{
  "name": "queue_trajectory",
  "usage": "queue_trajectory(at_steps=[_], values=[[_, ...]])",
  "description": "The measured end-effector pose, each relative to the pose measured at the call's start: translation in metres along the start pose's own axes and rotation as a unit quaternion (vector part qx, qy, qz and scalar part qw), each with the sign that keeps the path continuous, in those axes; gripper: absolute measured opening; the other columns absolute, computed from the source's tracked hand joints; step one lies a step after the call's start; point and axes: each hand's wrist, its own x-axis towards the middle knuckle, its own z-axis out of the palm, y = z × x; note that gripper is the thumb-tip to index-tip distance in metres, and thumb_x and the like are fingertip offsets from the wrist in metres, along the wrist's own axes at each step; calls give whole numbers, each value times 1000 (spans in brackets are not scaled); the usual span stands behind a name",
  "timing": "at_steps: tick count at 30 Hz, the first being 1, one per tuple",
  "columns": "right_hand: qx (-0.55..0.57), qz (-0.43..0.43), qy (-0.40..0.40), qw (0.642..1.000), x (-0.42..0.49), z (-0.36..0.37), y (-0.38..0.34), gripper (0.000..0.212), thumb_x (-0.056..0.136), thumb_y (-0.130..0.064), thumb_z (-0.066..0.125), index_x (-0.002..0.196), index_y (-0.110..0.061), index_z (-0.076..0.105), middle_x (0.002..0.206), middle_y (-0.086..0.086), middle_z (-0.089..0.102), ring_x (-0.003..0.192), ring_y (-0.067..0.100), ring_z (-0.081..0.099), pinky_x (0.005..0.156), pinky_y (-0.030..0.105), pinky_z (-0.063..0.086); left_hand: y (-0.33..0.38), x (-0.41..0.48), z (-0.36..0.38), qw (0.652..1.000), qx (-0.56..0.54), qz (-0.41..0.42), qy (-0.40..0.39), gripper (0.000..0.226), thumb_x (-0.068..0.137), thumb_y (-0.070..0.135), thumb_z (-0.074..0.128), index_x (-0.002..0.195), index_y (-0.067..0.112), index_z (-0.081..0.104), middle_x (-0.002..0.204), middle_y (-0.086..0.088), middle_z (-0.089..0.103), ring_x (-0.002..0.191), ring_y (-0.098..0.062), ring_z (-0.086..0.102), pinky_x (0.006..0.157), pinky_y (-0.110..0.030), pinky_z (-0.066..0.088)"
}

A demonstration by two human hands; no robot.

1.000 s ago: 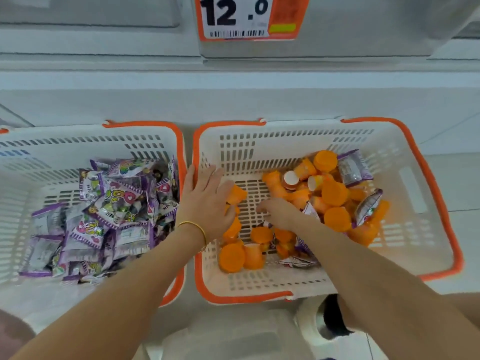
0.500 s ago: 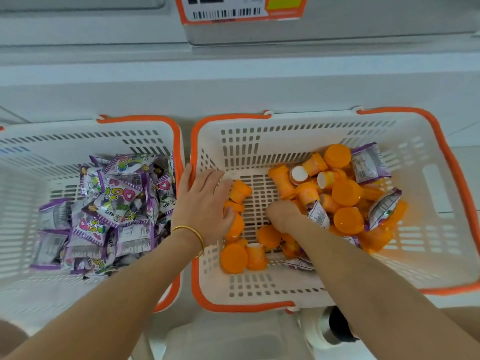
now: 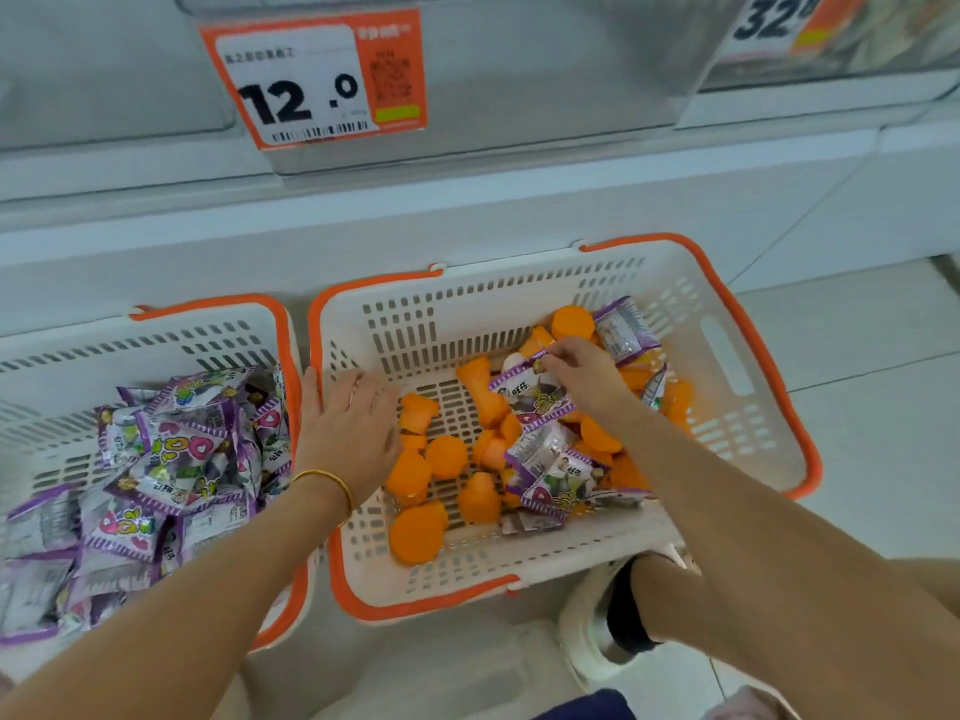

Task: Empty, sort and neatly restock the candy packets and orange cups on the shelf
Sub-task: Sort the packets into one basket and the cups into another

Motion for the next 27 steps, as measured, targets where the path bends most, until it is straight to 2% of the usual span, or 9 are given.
queue_trajectory(at_steps=[3, 5, 8, 12, 16, 20, 23, 25, 27], values=[[-4, 6, 62, 998, -10, -39, 8, 14, 99, -13, 43, 87, -9, 45, 66, 1, 44, 55, 12, 38, 51, 26, 30, 29, 9, -3, 996, -37, 79, -5, 47, 78, 26, 71, 120, 10, 60, 127, -13, 58, 119, -34, 51, 103, -51, 36], [-32, 39, 105, 993, -15, -59, 21, 14, 100, -14, 40, 88, -11, 45, 68, 3, 48, 53, 12, 39, 47, 25, 28, 64, 18, -3, 981, -125, 107, -99, 54, 88, 32, 60, 137, 15, 43, 143, -10, 41, 132, -30, 35, 109, -42, 29], [-54, 114, 196, 972, -14, -79, 54, 23, 99, -22, 39, 87, -6, 51, 73, 12, 56, 59, 22, 48, 53, 28, 33, 116, 34, 9, 934, -234, 62, -263, 76, 89, 42, 58, 149, 21, 16, 153, -8, 19, 140, -29, 19, 112, -41, 22], [61, 188, 229, 953, -17, -82, 91, 31, 98, -26, 46, 71, -11, 45, 59, 2, 41, 51, 17, 39, 47, 26, 24, 158, 47, 37, 902, -262, -15, -344, 109, 77, 53, 67, 150, 13, -4, 152, -14, 20, 136, -33, 28, 108, -43, 34], [110, 166, 224, 954, -15, -67, 102, 20, 97, -27, 52, 88, -10, 57, 76, 4, 56, 72, 19, 52, 59, 24, 34, 172, 55, 52, 910, -213, -61, -351, 116, 71, 58, 71, 148, 9, -1, 146, -15, 31, 129, -33, 38, 103, -42, 39], [111, 139, 182, 967, -2, -51, 109, 18, 98, -30, 50, 89, -14, 54, 75, 1, 59, 74, 21, 58, 58, 30, 43, 175, 65, 58, 899, -196, -128, -369, 110, 64, 62, 73, 144, 9, 20, 138, -11, 42, 127, -32, 39, 102, -42, 40], [11, 87, 149, 985, 0, -45, 120, 21, 95, -38, 50, 89, -19, 54, 84, 0, 61, 83, 25, 57, 70, 41, 47, 172, 70, 58, 888, -188, -147, -392, 99, 60, 63, 75, 134, 10, 36, 127, -9, 51, 117, -28, 48, 94, -38, 46], [-68, 62, 122, 988, 2, -47, 122, 22, 95, -40, 49, 88, -20, 55, 88, -3, 60, 90, 25, 49, 78, 39, 39, 170, 71, 59, 865, -244, -169, -405, 94, 64, 53, 79, 134, 8, 34, 126, -9, 51, 114, -27, 50, 90, -35, 47], [-133, 37, 112, 984, 5, -50, 122, 22, 94, -41, 50, 88, -20, 56, 94, -1, 60, 93, 25, 48, 84, 37, 34, 168, 71, 60, 830, -330, -207, -399, 101, 65, 41, 83, 139, 7, 24, 136, -11, 43, 122, -29, 45, 95, -38, 45]])
